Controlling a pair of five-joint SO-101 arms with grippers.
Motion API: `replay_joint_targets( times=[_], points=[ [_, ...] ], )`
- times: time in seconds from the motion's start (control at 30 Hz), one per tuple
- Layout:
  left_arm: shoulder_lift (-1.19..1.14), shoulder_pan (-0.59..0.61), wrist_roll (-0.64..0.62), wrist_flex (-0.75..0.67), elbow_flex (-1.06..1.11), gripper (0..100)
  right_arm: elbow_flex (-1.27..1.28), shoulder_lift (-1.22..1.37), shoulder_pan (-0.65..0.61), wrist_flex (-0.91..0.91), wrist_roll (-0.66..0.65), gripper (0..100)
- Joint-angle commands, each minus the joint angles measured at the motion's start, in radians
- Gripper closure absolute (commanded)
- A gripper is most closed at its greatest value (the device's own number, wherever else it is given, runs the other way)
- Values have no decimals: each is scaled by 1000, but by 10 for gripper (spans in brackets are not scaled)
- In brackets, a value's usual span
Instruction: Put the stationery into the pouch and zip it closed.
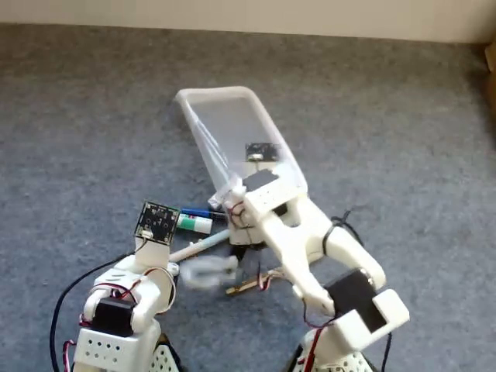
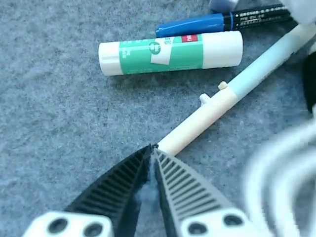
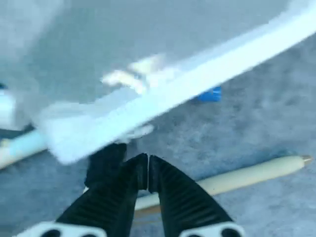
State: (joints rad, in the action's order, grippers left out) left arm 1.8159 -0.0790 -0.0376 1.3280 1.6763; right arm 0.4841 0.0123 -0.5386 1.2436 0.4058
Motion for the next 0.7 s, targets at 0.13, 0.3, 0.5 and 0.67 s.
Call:
replay_joint_targets(
  times=[0.13,0.3,0.5,0.67],
  points=[
    [4,13,8,6,19,995,-47,-214,42,81,-83,991],
    [4,13,8,6,19,995,-44,-251,1,76,127,905],
    [4,13,8,6,19,995,-41,-251,-163,44,137,828],
    [4,13,8,6,19,995,36,-249,-200,-108,138,828]
  ],
)
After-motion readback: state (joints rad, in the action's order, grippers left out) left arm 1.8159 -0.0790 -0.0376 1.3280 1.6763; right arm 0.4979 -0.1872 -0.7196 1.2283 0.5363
